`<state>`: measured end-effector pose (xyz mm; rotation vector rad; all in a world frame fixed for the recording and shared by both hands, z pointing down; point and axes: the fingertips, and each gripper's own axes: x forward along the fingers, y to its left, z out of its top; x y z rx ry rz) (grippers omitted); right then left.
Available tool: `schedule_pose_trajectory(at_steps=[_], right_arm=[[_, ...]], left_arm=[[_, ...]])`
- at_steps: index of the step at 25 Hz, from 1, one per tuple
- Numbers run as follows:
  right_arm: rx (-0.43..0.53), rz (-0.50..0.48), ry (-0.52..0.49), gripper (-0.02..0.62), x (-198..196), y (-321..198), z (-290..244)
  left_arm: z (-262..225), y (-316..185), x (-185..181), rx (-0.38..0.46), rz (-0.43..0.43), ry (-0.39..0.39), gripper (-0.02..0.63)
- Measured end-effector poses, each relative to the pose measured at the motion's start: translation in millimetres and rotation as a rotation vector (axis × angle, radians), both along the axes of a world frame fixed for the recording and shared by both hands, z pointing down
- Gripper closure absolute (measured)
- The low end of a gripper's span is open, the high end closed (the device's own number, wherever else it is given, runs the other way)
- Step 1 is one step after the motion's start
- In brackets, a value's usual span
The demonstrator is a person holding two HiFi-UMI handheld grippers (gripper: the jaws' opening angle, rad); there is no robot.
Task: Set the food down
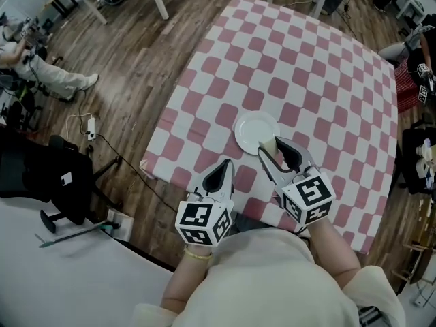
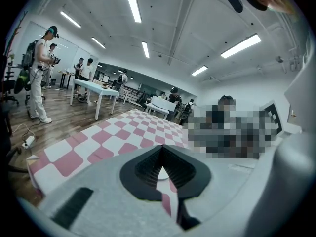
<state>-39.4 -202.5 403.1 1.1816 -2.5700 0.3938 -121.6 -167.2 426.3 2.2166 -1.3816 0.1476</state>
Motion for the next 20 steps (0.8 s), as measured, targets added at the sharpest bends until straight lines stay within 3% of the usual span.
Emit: schedule_pose_trajectory(at_steps=[20], right_arm=[[-0.057,0.001,0.041,0.423,8,-50,36]], left_arm=[[33,-45,8,-0.061,0.01,0.001,0.606]])
